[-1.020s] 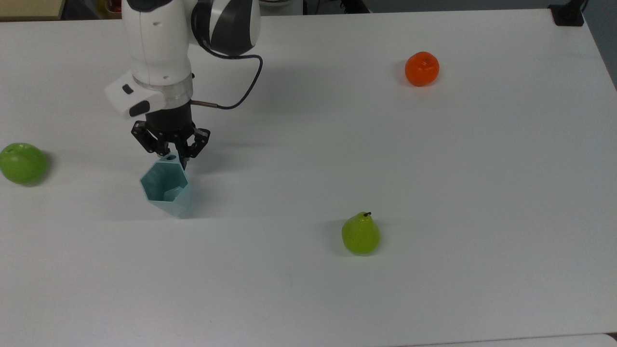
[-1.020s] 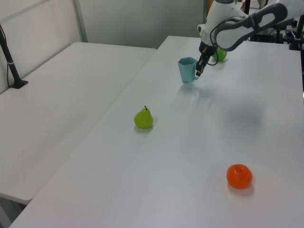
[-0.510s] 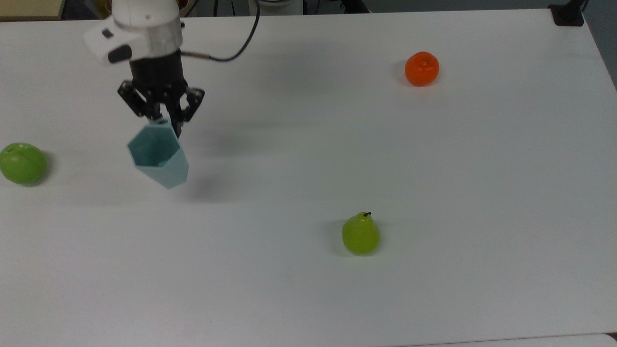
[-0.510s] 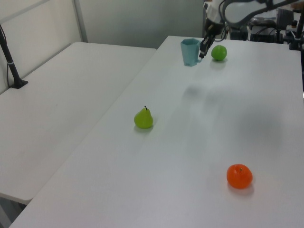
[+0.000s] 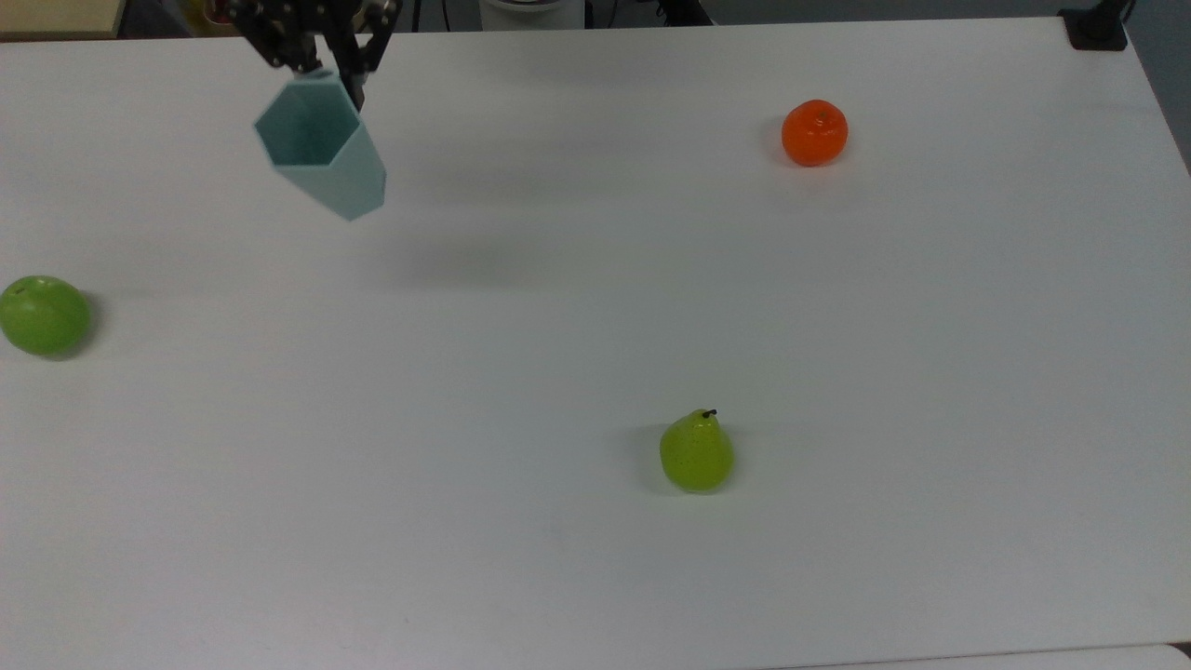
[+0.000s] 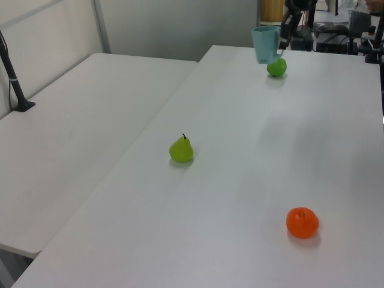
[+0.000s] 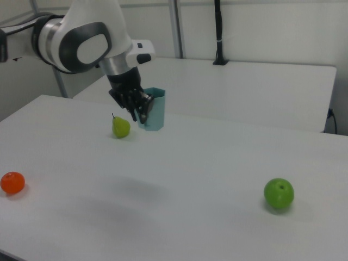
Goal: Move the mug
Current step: 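Lift the mug and carry it toward the orange, then lower the mug onto the table and open the gripper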
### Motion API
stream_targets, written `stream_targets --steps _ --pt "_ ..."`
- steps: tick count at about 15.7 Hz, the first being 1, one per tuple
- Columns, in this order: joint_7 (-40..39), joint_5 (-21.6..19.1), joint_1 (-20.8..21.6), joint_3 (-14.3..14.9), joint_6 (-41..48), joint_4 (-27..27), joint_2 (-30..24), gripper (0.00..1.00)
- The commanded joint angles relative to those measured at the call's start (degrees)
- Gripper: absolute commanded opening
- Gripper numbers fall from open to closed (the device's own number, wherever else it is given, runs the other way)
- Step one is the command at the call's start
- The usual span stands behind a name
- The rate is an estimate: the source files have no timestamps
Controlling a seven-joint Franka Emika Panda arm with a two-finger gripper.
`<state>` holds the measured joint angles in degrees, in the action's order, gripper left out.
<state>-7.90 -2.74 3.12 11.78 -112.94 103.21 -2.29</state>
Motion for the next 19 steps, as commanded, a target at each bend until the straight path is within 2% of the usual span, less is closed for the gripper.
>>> stream_targets --steps 1,6,12,19 --pt "-3.0 -1.2 2.3 0.3 -0.5 13.0 -11.3 0.0" --pt "-3.0 -0.4 5.0 0.3 -2.2 22.6 -14.7 0.0" --pt "-3.1 3.0 6.1 0.3 -13.5 33.6 -14.2 0.0" --pt "-3.1 4.1 6.1 0.2 -22.6 37.2 -9.8 0.0"
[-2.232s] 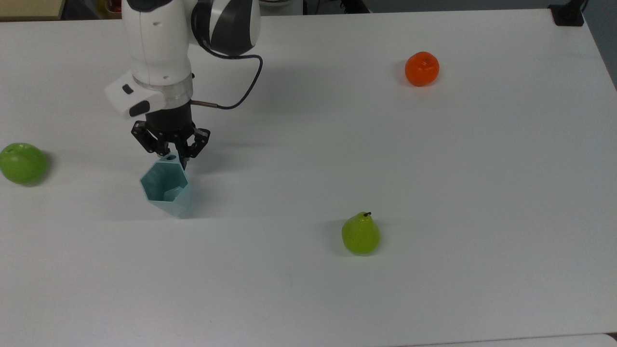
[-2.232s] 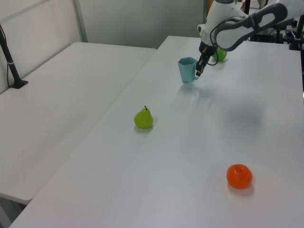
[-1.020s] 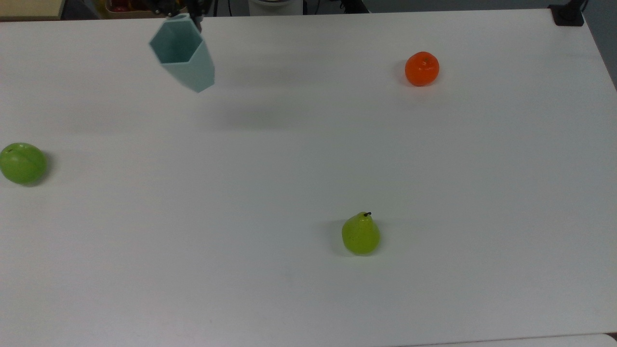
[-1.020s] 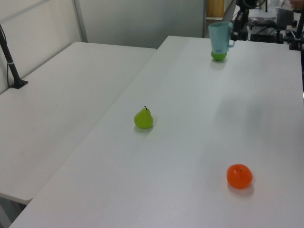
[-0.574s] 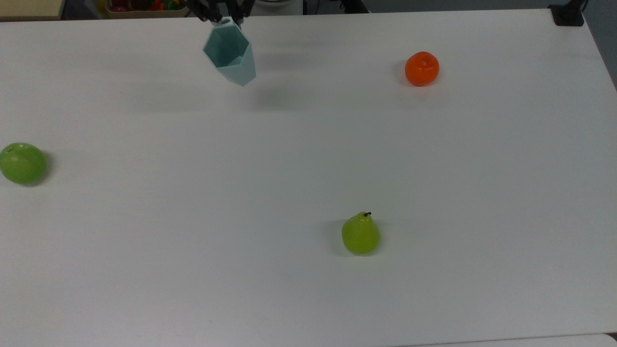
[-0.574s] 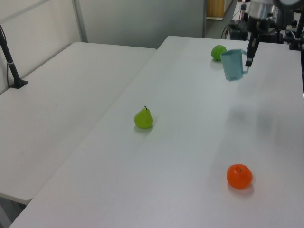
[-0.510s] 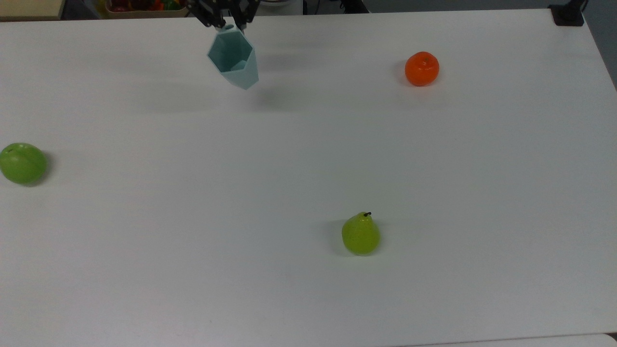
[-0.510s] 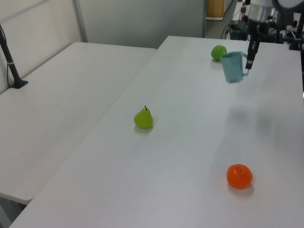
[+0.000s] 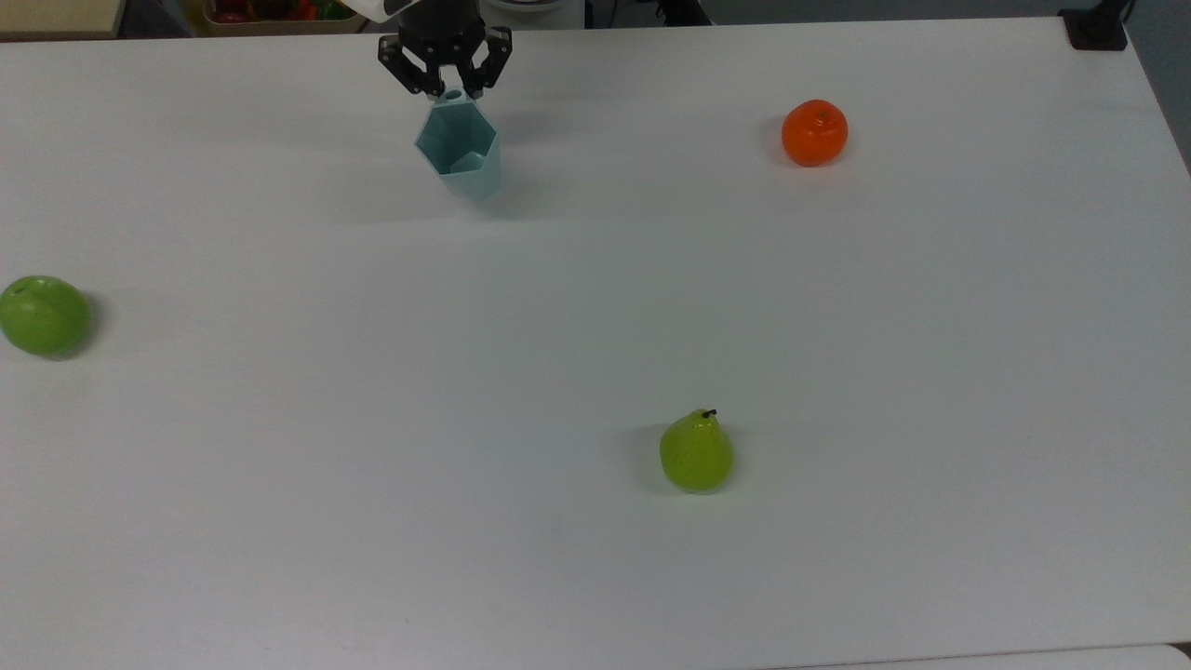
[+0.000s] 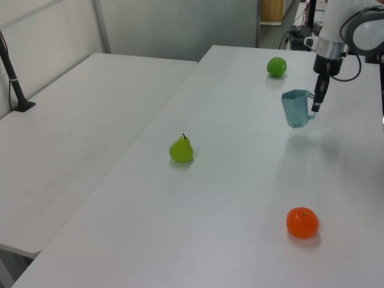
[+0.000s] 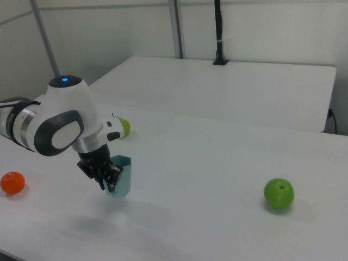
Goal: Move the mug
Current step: 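Lower the mug onto the table and open the gripper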
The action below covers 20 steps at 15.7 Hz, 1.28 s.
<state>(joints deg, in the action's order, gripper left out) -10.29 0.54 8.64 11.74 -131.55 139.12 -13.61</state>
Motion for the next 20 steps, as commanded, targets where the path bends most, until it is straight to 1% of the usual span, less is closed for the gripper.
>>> stream_targets --steps 1,4,9,11,12,13,14,15,16,19,20 --pt "-0.7 0.9 0.6 0.2 -5.0 1.3 2.3 0.0" --pt "-0.7 0.9 0.7 0.2 -8.1 1.6 4.7 0.0" --pt "-0.4 0.9 1.5 0.2 -10.2 2.0 6.4 0.0" --pt "-0.3 0.9 1.5 0.2 -9.9 2.0 6.5 0.08" --pt "-0.2 0.9 1.5 0.2 -9.7 1.9 6.6 0.2" --pt "-0.1 0.9 1.5 0.2 -9.5 1.9 6.5 0.3" --pt "0.0 0.9 1.5 0.2 -9.4 1.9 6.5 0.44" --pt "0.1 0.9 1.5 0.2 -9.4 1.9 6.5 0.52" --pt "0.1 0.9 1.5 0.2 -9.4 1.8 6.4 0.62" --pt "0.2 0.8 1.6 0.2 -8.1 1.5 6.1 0.88" --pt "0.2 0.8 1.6 0.1 -7.0 1.3 6.0 0.95"
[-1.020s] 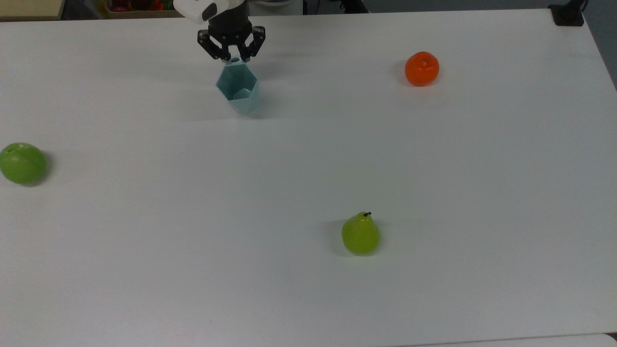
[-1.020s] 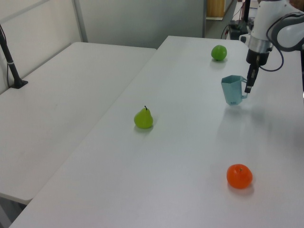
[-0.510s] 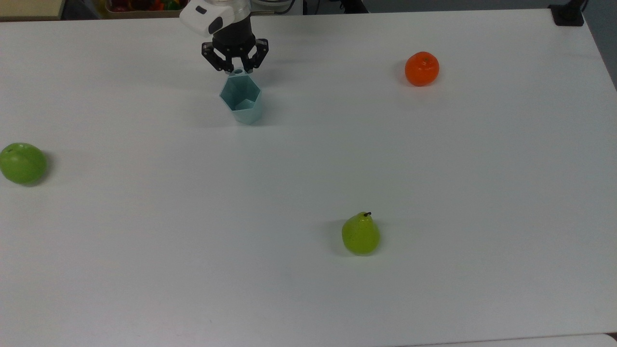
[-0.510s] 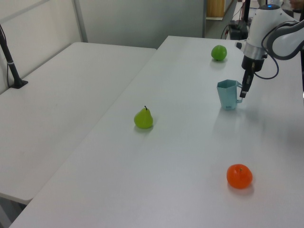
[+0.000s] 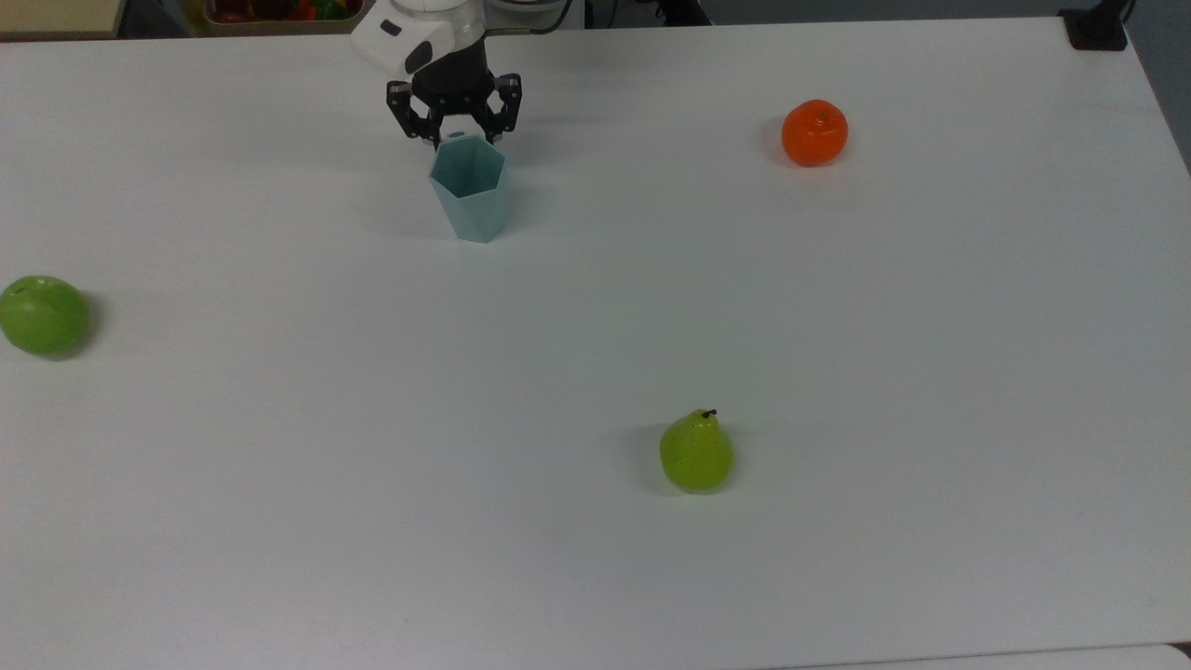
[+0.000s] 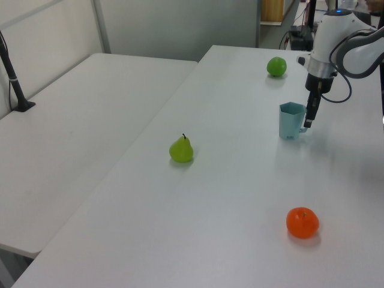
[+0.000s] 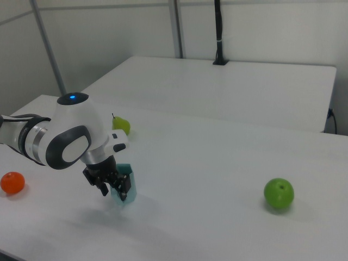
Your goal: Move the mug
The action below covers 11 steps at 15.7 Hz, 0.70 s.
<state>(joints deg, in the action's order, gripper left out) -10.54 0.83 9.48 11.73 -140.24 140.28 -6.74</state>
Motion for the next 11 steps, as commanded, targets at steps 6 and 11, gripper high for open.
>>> stream_targets --steps 6,11 --pt "1.3 -0.2 0.9 -0.2 22.9 -10.0 -2.8 1.0" --pt "6.9 -1.7 1.0 -2.4 39.6 -26.9 -1.9 1.0"
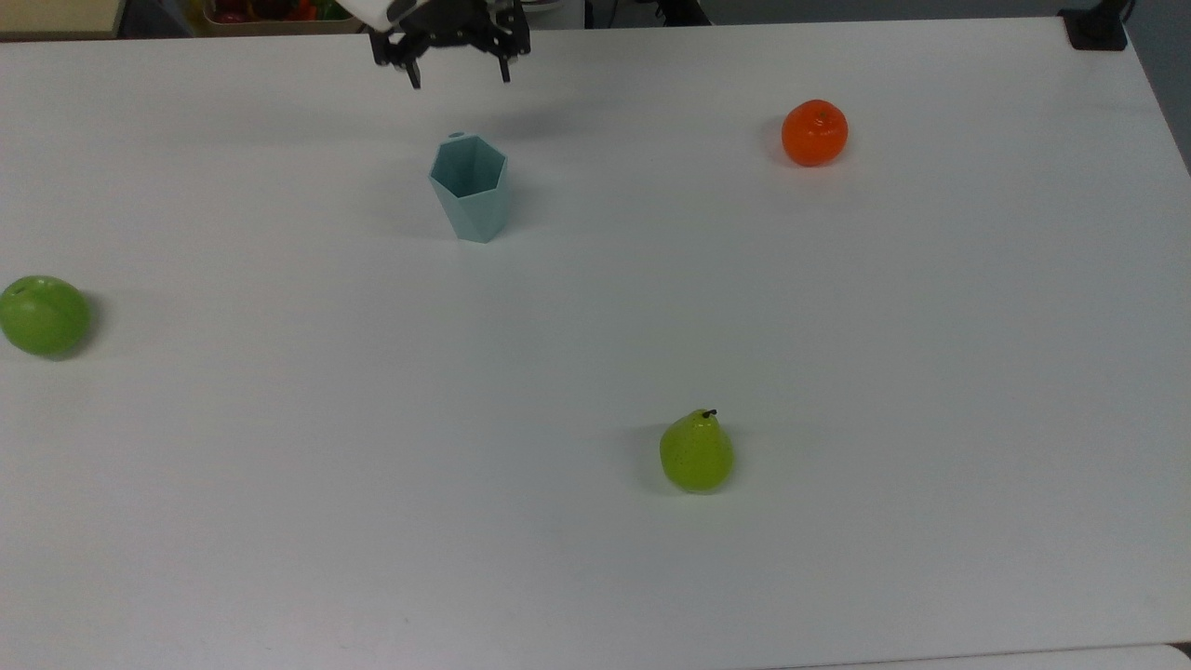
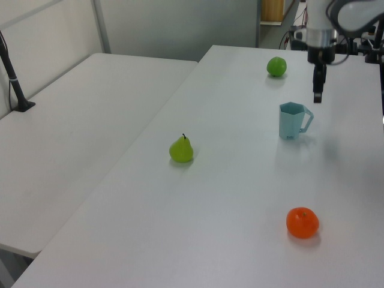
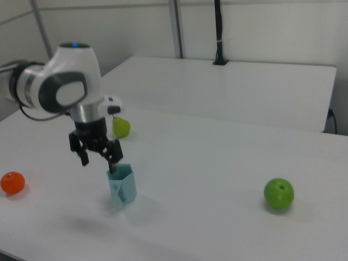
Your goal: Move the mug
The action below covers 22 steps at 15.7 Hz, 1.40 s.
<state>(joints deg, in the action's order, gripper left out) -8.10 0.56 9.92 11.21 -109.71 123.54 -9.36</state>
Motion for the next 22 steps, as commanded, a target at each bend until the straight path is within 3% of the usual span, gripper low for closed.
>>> stream_targets --steps 1,4,9,13,17,20,22 --pt "6.7 -1.6 0.5 -2.0 11.6 -13.6 1.4 1.0" --pt "15.7 -1.6 0.4 -2.2 18.0 -23.5 3.8 1.0" --pt "18.2 -1.8 -2.0 -3.2 18.5 -29.4 4.2 1.0" --pt "17.0 -2.8 -5.7 -7.2 15.2 -30.0 5.4 1.0" --pt "10.8 -2.1 -8.4 -10.6 8.7 -29.5 6.1 1.0" --pt "5.6 -2.2 -9.1 -11.0 9.2 -29.5 5.8 1.0" --pt "6.2 -2.3 -9.0 -11.0 9.3 -28.9 5.7 1.0"
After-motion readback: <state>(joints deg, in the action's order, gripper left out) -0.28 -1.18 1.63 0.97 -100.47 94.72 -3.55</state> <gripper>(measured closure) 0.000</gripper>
